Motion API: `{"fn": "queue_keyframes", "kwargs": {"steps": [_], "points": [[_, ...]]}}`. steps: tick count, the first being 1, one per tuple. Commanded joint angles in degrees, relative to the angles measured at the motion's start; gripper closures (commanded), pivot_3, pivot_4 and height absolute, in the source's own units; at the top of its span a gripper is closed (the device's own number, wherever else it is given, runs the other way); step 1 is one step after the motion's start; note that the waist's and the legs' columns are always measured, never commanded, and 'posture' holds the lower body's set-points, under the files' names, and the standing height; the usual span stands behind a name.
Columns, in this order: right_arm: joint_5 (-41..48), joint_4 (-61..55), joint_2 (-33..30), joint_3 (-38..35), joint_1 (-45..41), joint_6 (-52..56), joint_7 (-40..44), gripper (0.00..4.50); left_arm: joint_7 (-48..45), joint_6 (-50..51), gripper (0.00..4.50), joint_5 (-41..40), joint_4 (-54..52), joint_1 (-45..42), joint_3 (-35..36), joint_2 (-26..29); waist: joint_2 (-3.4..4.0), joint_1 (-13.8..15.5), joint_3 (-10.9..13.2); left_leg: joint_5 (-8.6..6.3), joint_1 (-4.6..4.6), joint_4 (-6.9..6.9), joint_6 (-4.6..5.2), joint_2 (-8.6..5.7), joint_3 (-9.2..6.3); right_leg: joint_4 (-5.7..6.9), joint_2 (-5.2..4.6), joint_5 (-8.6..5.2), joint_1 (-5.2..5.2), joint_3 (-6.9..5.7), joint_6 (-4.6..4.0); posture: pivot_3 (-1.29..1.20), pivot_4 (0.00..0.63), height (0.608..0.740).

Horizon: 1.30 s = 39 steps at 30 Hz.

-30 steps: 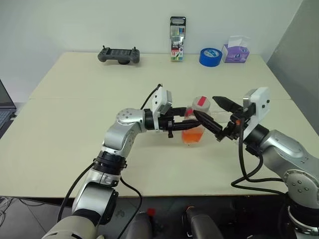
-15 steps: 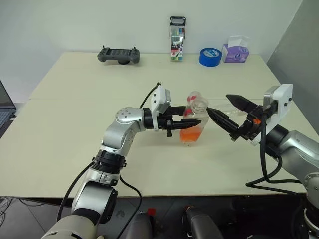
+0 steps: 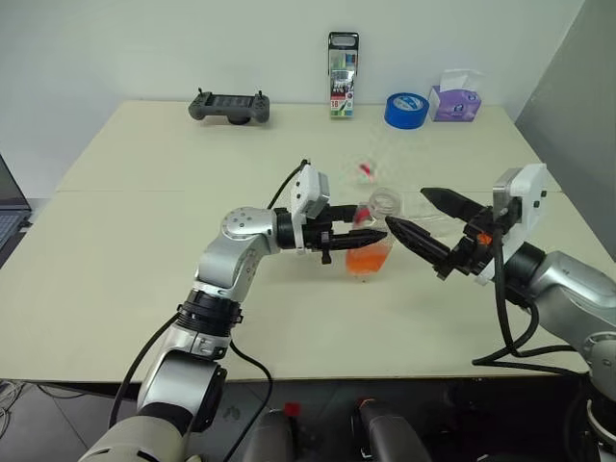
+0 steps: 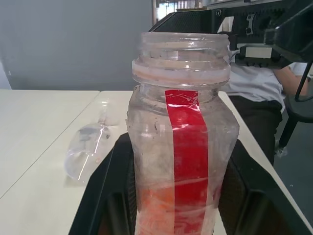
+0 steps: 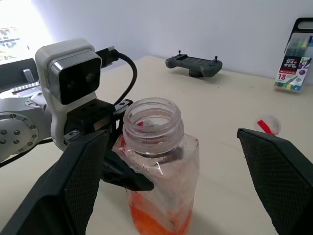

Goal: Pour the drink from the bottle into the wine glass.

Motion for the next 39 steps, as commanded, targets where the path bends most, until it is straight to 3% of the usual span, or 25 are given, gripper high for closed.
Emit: {"fn": "queue_keyframes", "kwargs": {"steps": [1,12,19,39], "points": [[-0.40,-1.00,-0.93,-1.97,0.65,-1.90,1.18,0.03,5.16,-2.97,2.73,1.40,1.29,-0.40,3.77,0.48,0.00,-0.01,0.00,0.00,0.00,0.00,0.00,0.00,0.00,0.00,0.00,0.00,0.00,0.00,0.00,0.00,0.150,0.740],[-7.79,-1.84,-5.84,3.84,4.00,-6.99,13.76,0.03,40.63,-15.82,2.73,15.24,17.11,-5.45,13.00,0.98,-0.02,0.10,0.01,0.00,-0.04,0.01,0.00,0.02,-0.01,-0.03,-0.05,0.01,0.00,0.00,0.01,0.00,0.150,0.740],[-12.18,2.01,-3.75,8.78,1.72,-11.05,19.80,0.03,51.94,-17.25,2.73,17.29,19.87,-3.27,17.24,1.89,-0.06,0.19,0.00,0.00,-0.07,0.01,-0.01,0.03,-0.04,-0.03,-0.11,0.01,0.00,-0.06,0.00,0.00,0.150,0.740],[-14.78,4.95,-1.10,10.22,-2.70,-10.55,21.32,0.03,43.06,-24.77,2.73,6.90,28.70,-0.29,24.73,2.07,-0.09,0.26,-0.02,0.00,-0.04,0.07,-0.01,0.05,-0.06,0.04,-0.26,0.09,0.03,-0.29,-0.09,0.00,0.150,0.740]]}}
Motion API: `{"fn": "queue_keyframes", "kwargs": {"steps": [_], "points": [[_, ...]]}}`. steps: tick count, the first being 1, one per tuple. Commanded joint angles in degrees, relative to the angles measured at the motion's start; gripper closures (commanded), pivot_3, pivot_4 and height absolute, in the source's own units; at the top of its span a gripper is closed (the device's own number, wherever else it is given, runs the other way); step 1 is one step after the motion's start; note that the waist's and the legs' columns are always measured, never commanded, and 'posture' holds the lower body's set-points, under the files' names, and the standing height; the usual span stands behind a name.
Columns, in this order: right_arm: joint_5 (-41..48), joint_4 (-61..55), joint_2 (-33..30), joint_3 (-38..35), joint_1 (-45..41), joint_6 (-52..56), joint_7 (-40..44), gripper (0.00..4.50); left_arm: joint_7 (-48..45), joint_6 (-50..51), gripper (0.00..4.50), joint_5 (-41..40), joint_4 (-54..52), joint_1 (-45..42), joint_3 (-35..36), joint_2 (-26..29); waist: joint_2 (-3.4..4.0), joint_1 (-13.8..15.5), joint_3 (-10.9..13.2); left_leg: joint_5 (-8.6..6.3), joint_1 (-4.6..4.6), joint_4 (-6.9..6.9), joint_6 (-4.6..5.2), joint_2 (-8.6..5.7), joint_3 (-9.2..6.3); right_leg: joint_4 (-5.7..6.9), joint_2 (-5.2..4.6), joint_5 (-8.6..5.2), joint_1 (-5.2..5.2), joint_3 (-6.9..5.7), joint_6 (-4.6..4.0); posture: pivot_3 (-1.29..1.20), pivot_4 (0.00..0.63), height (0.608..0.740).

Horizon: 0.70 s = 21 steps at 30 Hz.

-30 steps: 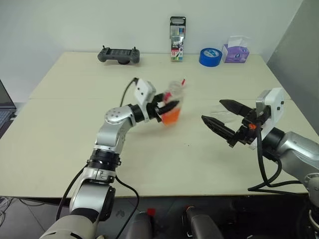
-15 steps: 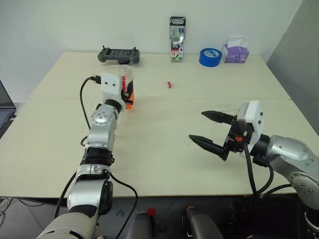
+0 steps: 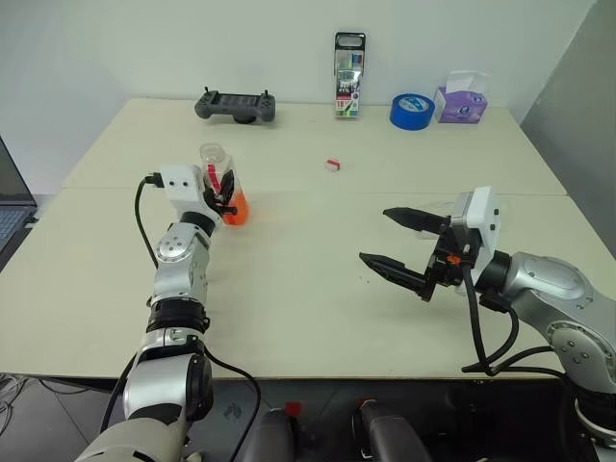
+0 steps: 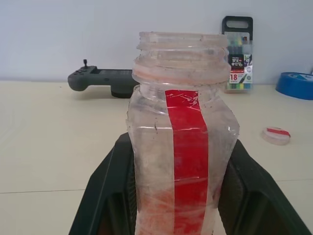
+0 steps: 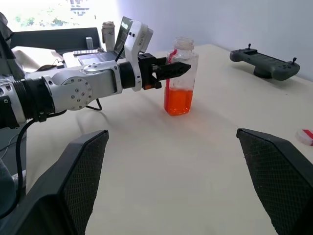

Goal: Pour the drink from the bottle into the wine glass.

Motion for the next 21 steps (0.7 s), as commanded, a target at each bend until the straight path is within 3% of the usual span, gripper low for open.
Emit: {"fn": "queue_keyframes", "kwargs": {"steps": [1,8,9,16,21], "points": [[-0.38,-1.28,0.05,-1.03,-1.44,-0.30,0.03,0.03,-1.43,-1.84,2.73,-0.93,0.31,-0.88,0.51,0.52,0.00,0.00,0.00,0.00,0.00,0.00,0.00,0.00,-0.01,0.01,0.00,0.00,0.00,-0.02,0.00,0.00,0.150,0.740],[-0.72,-1.33,0.07,-1.18,-1.29,-0.25,-0.25,0.03,-0.57,-4.55,2.73,2.69,3.54,-0.66,-1.72,1.72,-0.01,-0.02,-0.01,0.00,0.11,-0.01,0.00,-0.01,-0.01,0.01,0.02,-0.01,0.10,-0.04,0.02,0.00,0.150,0.740],[-0.78,-1.38,0.11,-1.19,-1.22,-0.25,-0.32,0.00,-0.85,-5.02,2.10,3.06,3.80,-0.43,-2.15,1.80,-0.01,-0.02,-0.01,0.00,0.12,-0.01,0.00,-0.01,-0.01,0.01,0.02,-0.02,0.11,-0.04,0.04,0.00,0.150,0.740],[-1.60,-2.01,-0.03,-1.18,0.10,-0.35,-0.29,0.00,-0.84,-5.58,0.01,3.32,2.94,1.56,-2.73,1.17,-0.01,-0.05,-0.01,0.00,0.12,-0.03,0.00,0.00,-0.01,0.00,0.03,-0.02,0.11,-0.04,0.03,0.00,0.150,0.740],[-1.84,-2.32,0.23,-1.12,0.38,-0.24,-0.33,0.00,0.37,-4.72,0.01,3.23,0.26,3.83,-2.81,0.48,-0.01,-0.06,-0.01,0.00,0.14,-0.03,0.00,0.01,-0.01,0.02,0.03,-0.03,0.12,-0.04,0.05,0.00,0.150,0.740]]}}
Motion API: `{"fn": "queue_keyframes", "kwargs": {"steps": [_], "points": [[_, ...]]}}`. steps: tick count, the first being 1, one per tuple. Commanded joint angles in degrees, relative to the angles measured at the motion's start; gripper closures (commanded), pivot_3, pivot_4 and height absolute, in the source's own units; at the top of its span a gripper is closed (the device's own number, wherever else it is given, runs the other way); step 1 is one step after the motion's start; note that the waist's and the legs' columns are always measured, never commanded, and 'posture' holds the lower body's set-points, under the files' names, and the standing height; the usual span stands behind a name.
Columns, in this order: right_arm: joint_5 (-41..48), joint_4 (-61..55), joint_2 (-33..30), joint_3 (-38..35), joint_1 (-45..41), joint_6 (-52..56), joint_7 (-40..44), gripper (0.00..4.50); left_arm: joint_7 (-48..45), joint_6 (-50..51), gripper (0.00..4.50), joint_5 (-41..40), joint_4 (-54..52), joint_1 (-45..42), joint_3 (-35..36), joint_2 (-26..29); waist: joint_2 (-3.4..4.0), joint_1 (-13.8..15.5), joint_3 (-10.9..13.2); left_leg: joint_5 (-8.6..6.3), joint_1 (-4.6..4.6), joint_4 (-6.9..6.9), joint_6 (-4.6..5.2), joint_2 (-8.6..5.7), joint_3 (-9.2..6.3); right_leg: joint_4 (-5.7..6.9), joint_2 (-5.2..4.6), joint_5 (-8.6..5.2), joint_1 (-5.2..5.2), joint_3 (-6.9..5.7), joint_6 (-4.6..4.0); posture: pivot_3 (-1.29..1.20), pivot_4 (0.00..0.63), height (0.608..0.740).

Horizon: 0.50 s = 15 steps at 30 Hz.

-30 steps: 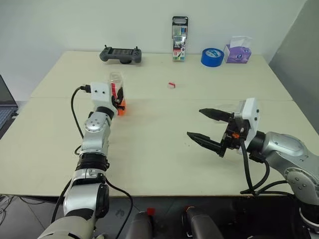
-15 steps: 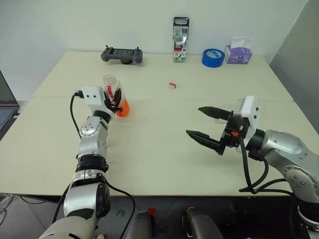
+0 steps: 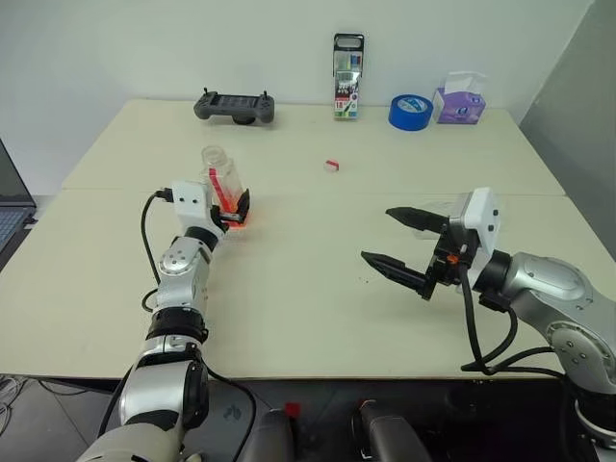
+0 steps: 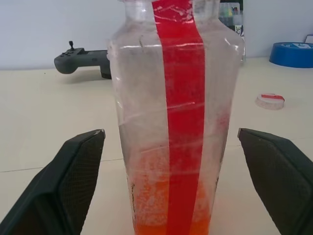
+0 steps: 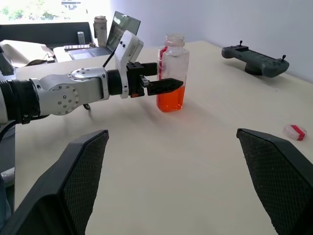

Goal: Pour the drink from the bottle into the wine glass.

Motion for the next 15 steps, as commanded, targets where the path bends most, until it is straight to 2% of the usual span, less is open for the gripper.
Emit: {"fn": "queue_keyframes", "kwargs": {"steps": [1,7,11,15], "points": [[0.29,-2.34,0.28,-1.06,0.15,-0.26,-0.03,0.00,1.36,0.06,0.01,0.29,-4.58,1.84,-0.32,-0.41,0.00,0.00,0.00,0.00,0.00,-0.01,0.00,0.02,0.00,0.00,0.00,0.01,0.00,0.01,-0.01,0.00,0.150,0.740],[0.52,-3.63,0.34,-1.29,1.38,0.40,-0.48,0.00,4.66,5.88,0.01,0.41,-15.31,9.96,-1.09,-2.19,0.00,0.00,0.00,0.00,0.01,-0.02,0.00,0.09,0.00,0.01,-0.01,0.12,0.00,0.13,-0.21,0.00,0.150,0.740],[1.13,-5.63,0.57,-3.04,3.59,1.67,-2.85,0.00,5.56,12.75,0.01,1.52,-26.75,18.33,-2.52,-1.94,0.00,-0.05,0.00,0.00,0.03,-0.04,0.00,0.10,-0.01,0.01,-0.01,0.13,0.00,0.21,-0.22,0.00,0.150,0.740],[-1.80,-6.44,-1.28,-3.98,6.59,2.10,-4.16,0.00,-2.39,19.85,0.01,-0.02,-38.98,23.57,-6.41,2.27,-0.01,-0.10,-0.01,0.00,0.03,-0.04,-0.01,0.10,-0.02,0.02,0.00,0.12,0.01,0.21,-0.21,0.00,0.150,0.740]]}}
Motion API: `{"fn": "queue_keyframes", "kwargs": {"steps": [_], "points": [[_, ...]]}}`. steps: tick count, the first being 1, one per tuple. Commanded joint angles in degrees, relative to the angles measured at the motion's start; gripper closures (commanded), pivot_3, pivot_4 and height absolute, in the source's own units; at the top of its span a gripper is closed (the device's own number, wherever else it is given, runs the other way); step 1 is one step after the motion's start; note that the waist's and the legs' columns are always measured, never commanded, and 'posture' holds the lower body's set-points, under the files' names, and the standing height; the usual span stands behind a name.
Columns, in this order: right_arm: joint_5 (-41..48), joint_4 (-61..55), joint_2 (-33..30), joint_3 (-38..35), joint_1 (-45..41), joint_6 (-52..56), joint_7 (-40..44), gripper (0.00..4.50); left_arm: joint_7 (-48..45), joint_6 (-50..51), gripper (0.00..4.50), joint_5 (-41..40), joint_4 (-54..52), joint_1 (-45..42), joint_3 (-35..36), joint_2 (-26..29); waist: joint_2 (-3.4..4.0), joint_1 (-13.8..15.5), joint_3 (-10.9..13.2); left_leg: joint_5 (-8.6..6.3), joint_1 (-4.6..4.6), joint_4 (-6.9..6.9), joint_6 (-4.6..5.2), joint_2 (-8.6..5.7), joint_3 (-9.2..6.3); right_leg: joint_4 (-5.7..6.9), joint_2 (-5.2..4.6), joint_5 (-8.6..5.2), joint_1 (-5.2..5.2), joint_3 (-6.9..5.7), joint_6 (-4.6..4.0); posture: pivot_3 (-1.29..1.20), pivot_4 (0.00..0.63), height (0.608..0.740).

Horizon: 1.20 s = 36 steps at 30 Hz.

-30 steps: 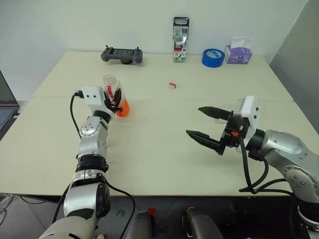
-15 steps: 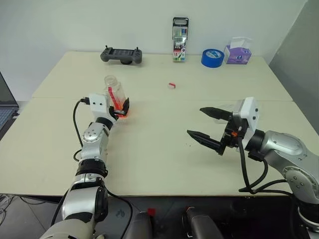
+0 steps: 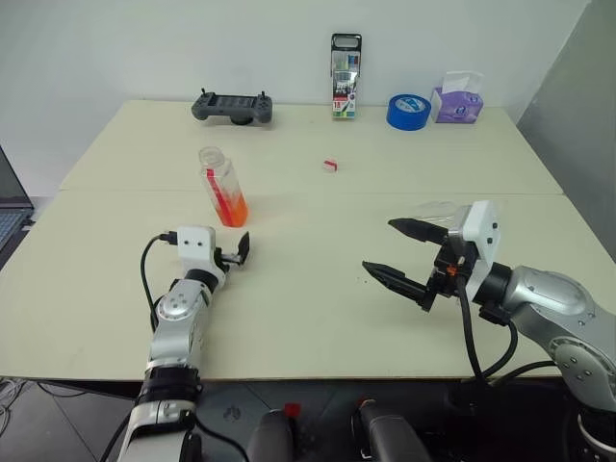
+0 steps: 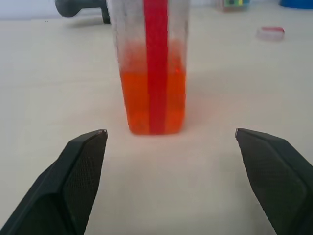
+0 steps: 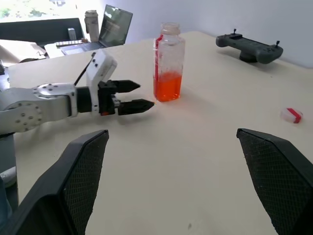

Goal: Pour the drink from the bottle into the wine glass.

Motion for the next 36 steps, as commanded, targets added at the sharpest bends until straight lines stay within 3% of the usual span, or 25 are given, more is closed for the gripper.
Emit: {"fn": "queue_keyframes", "kwargs": {"steps": [1,5,8,15,20,26,36], "points": [[-2.91,-2.35,-2.38,-1.96,2.00,-0.57,-0.61,0.00,-7.40,5.35,0.01,-2.30,-11.93,1.86,-2.66,3.90,0.00,0.02,0.00,0.00,0.01,0.00,0.00,-0.01,0.01,-0.01,0.00,-0.06,0.00,0.01,0.10,0.00,0.150,0.740],[-14.19,1.59,-7.89,-0.89,6.42,-5.04,-0.44,0.00,-25.21,14.96,0.01,-11.24,-22.74,2.77,-6.75,13.15,0.00,0.06,0.00,0.00,0.04,-0.01,-0.01,-0.02,0.09,-0.02,0.00,-0.17,0.00,-0.02,0.25,0.00,0.150,0.740],[-30.49,9.56,-14.73,3.87,8.23,-14.51,-1.33,0.00,-33.76,19.75,0.01,-15.83,-25.38,-0.35,-9.16,16.93,0.02,0.04,-0.01,0.00,0.12,-0.01,0.00,-0.06,0.20,-0.02,0.00,-0.19,0.01,-0.01,0.24,0.00,0.150,0.740],[-52.61,31.79,-19.99,10.72,2.60,-30.64,-5.26,0.00,-39.14,20.46,0.01,-15.86,-21.66,-8.36,-12.86,15.81,0.02,-0.30,0.00,0.00,0.17,-0.05,0.00,-0.17,0.37,-0.06,0.09,-0.20,-0.01,0.12,0.23,0.00,0.150,0.740],[-65.47,51.50,-17.59,17.49,-10.16,-42.35,-10.18,0.00,-38.12,15.86,0.01,-12.53,-16.60,-10.78,-14.82,11.47,0.02,-0.81,0.00,-0.01,0.40,-0.15,0.01,-0.18,0.65,-0.02,0.18,-0.19,0.00,0.38,0.21,0.00,0.150,0.740],[-75.78,71.84,-13.45,23.30,-23.75,-51.76,-16.36,0.00,-38.42,15.93,0.01,-12.81,-17.80,-9.92,-15.21,9.64,0.02,-1.16,0.00,-0.01,0.39,-0.17,0.00,-0.14,0.67,-0.02,0.16,-0.03,-0.02,0.52,-0.07,0.00,0.150,0.740],[-83.21,96.02,-6.02,29.73,-36.43,-61.02,-23.49,0.00,-38.24,15.29,0.01,-12.11,-17.81,-9.21,-15.12,9.31,0.02,-1.53,0.00,-0.01,0.38,-0.15,0.00,-0.12,0.65,-0.01,0.07,-0.01,-0.01,0.56,-0.10,0.00,0.150,0.740]]}}
